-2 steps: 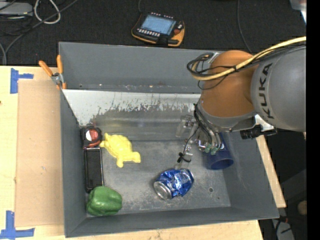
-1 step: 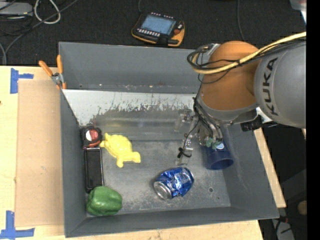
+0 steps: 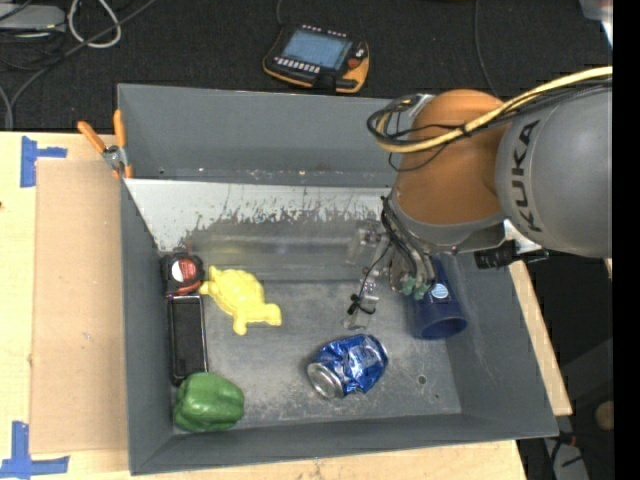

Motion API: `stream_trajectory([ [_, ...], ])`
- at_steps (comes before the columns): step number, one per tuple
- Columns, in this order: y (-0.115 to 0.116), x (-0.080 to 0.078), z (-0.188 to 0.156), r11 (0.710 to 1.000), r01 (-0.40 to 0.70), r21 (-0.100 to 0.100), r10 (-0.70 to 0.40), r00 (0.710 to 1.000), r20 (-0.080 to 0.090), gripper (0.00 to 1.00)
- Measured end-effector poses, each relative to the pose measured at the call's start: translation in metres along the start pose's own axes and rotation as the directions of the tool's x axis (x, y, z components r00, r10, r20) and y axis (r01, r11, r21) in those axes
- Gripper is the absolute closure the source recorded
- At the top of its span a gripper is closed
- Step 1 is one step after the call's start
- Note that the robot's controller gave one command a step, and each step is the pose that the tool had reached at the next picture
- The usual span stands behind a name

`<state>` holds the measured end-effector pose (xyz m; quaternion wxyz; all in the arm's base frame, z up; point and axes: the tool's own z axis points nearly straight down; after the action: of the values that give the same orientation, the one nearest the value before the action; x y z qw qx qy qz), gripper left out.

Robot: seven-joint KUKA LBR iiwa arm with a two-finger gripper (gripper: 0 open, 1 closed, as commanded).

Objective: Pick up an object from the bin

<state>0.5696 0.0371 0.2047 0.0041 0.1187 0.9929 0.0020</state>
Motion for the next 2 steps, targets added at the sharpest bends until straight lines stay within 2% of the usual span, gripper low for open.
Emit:
stream_trajectory([
  [1, 0.005, -0.012, -0.007, 1.000, -0.010, 0.002, 0.010, 1.000, -0.002, 0.00],
  [2, -0.014, 0.032, 0.043, 1.000, -0.014, 0.003, 0.014, 1.000, -0.011, 0.00],
])
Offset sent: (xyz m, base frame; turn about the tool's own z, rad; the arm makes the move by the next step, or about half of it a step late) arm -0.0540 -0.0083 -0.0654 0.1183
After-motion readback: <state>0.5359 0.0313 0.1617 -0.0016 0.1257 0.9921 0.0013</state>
